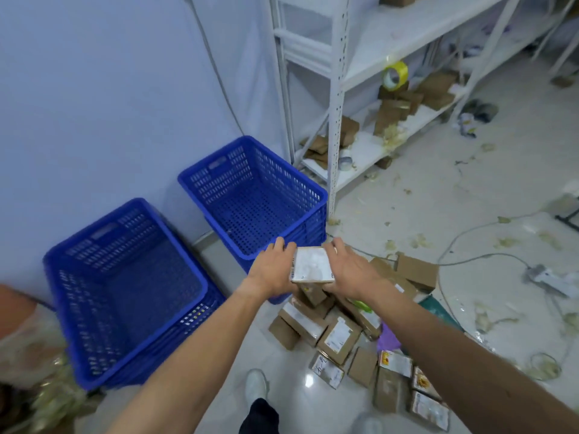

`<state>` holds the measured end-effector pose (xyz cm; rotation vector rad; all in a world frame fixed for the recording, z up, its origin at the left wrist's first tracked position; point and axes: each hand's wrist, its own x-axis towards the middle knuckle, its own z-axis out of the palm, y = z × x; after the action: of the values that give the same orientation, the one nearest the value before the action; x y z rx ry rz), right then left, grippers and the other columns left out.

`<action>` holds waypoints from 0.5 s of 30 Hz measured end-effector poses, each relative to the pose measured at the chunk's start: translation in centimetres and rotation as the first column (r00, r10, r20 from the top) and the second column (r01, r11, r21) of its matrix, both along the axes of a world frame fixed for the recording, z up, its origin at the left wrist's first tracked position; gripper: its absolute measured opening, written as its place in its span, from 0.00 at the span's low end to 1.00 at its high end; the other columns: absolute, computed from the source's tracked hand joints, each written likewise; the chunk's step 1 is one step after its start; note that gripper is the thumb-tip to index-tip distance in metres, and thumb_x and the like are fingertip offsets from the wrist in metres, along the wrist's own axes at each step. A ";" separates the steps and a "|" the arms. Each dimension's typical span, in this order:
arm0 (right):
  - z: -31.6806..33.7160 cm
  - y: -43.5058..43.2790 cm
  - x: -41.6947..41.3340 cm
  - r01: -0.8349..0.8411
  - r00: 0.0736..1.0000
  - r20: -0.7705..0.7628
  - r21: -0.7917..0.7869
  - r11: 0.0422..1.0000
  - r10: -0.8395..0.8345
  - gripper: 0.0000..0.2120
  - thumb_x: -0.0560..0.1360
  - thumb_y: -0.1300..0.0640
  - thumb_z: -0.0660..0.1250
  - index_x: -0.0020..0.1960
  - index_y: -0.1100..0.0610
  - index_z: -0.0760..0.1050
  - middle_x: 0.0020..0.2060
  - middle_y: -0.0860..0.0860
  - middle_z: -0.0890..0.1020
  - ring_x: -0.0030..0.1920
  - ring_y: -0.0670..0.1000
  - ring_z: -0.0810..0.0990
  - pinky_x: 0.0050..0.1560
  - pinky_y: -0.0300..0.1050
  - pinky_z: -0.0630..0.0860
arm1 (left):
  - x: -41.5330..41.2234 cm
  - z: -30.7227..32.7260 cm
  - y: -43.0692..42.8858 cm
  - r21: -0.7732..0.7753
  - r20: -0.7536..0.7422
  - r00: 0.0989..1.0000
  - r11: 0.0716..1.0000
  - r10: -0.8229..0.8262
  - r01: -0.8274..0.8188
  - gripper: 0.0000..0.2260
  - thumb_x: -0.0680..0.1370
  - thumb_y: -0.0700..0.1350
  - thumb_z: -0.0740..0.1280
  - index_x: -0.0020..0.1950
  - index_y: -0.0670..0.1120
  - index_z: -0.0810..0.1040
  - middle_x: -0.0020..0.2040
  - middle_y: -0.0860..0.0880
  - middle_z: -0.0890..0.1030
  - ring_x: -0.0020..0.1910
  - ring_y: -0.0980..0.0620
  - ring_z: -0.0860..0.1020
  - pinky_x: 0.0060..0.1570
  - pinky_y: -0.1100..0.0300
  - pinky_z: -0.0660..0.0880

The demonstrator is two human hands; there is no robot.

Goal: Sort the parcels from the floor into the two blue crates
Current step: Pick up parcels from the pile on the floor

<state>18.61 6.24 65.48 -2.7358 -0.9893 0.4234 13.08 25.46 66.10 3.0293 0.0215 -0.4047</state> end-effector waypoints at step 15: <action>2.7 18.0 -1.0 -0.067 0.982 0.168 -0.149 0.987 0.092 0.45 0.62 0.37 0.73 0.71 0.54 0.61 0.58 0.51 0.70 0.56 0.54 0.72 0.54 0.51 0.74 | -1.1 1.3 19.0 -0.096 0.158 0.986 0.993 -0.050 0.066 0.36 0.62 0.60 0.78 0.62 0.48 0.67 0.56 0.50 0.66 0.52 0.50 0.71 0.45 0.54 0.76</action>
<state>17.60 24.26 68.21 -2.9103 -1.1569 0.2811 12.03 44.42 67.45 2.9566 -0.0949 -0.1667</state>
